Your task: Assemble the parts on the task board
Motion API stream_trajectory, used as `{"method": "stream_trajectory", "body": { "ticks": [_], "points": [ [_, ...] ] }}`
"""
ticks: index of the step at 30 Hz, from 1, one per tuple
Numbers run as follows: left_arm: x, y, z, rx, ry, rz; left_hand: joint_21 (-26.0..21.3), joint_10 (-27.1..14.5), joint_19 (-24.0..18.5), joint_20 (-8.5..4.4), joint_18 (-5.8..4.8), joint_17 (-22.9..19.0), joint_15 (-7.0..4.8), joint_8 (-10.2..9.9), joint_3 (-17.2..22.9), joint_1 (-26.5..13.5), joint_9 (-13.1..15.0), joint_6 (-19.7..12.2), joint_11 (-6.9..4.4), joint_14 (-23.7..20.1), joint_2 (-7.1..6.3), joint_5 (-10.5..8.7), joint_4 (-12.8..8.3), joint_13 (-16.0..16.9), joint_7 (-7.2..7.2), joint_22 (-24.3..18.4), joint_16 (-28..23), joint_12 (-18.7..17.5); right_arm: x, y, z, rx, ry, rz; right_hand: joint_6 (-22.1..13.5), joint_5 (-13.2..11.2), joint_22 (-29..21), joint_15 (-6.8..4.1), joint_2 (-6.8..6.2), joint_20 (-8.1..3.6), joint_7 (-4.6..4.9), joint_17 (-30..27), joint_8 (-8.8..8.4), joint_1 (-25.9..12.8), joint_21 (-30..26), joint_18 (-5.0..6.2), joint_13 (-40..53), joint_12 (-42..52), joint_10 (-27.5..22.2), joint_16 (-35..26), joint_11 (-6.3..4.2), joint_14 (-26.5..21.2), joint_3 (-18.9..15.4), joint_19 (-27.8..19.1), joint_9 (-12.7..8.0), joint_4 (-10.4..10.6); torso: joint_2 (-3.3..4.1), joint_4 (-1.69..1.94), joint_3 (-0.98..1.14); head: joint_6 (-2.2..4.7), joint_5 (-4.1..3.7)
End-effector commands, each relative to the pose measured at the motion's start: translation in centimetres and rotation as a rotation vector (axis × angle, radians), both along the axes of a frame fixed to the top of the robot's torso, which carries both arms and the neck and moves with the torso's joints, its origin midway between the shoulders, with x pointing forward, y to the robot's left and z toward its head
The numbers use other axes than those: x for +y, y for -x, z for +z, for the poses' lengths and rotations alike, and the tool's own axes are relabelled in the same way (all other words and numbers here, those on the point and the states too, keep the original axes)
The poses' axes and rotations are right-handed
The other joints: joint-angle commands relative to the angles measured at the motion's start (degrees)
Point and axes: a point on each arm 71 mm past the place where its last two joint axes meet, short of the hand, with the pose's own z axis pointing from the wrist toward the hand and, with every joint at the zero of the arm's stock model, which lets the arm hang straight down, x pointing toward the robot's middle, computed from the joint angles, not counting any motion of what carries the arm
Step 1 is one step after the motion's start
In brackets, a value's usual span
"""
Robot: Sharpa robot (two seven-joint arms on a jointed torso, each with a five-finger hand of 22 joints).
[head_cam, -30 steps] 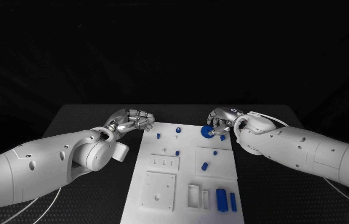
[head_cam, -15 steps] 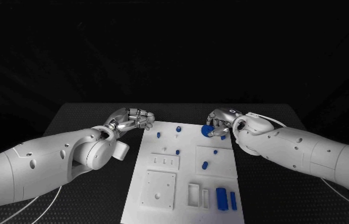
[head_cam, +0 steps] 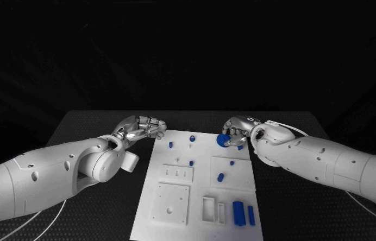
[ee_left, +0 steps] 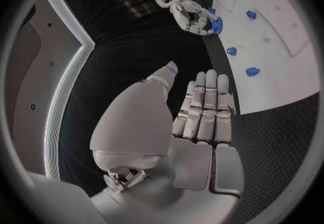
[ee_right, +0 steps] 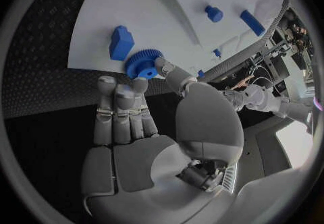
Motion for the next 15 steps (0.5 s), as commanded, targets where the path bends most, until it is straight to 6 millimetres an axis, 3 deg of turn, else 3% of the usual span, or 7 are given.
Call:
{"method": "stream_trajectory", "body": {
  "ticks": [1, 7, 15],
  "points": [
    [-0.3, 0.1, 0.1, -0.005, 0.008, -0.022, -0.38, 0.30, -0.25, 0.13, 0.70, 0.09, 0.19, -0.19, -0.05, -0.01, -0.06, 0.16, 0.10, 0.13, -0.34, -0.29, 0.40, -0.07, 0.29, 1.01, -0.36, -0.32, 0.3, 0.2, -0.5, 0.015, 0.020, 0.021, 0.98, 0.16, 1.07, 0.11, 0.49, -0.12, 0.59, 0.33, -0.28, -0.02, 0.48, 1.35, 0.33, 0.96, -2.42, 0.50, -0.80, 0.38, 0.50, 0.60, 0.03, 0.12, -0.02, 0.03, 0.00, -0.11, -0.01],
    [-0.3, 0.1, 0.1, -0.005, 0.008, -0.022, -0.38, 0.31, -0.25, 0.13, 0.70, 0.10, 0.19, -0.19, -0.06, 0.01, -0.07, 0.16, 0.10, 0.13, -0.34, -0.29, 0.42, -0.07, 0.28, 1.01, -0.38, -0.34, 0.5, 0.3, -1.0, 0.022, 0.038, 0.028, 1.61, 0.17, 1.11, 0.03, 0.73, -0.21, 0.45, 1.01, -0.06, -0.21, 1.00, 1.35, 0.88, 2.44, -2.60, 1.17, -0.92, 0.30, 0.80, 0.60, 0.15, 0.21, 0.03, 0.03, 0.02, -0.15, 0.05],
    [-0.1, 0.1, 0.2, -0.005, 0.007, -0.019, -0.38, 0.32, -0.26, 0.12, 0.71, 0.11, 0.18, -0.19, -0.06, 0.05, -0.08, 0.17, 0.08, 0.14, -0.34, -0.28, 0.42, -0.07, 0.28, 1.01, -0.39, -0.35, 0.1, 0.3, -1.6, 0.022, 0.089, 0.028, 3.11, -2.47, 1.06, -0.31, 1.40, -0.40, 0.04, 1.90, 0.46, 1.10, 1.74, 1.35, 1.13, 4.00, -2.99, 1.88, -1.31, 0.17, 3.83, 0.51, 0.41, 0.52, 0.02, 0.03, 0.00, -0.45, 0.05]
  ]
}}
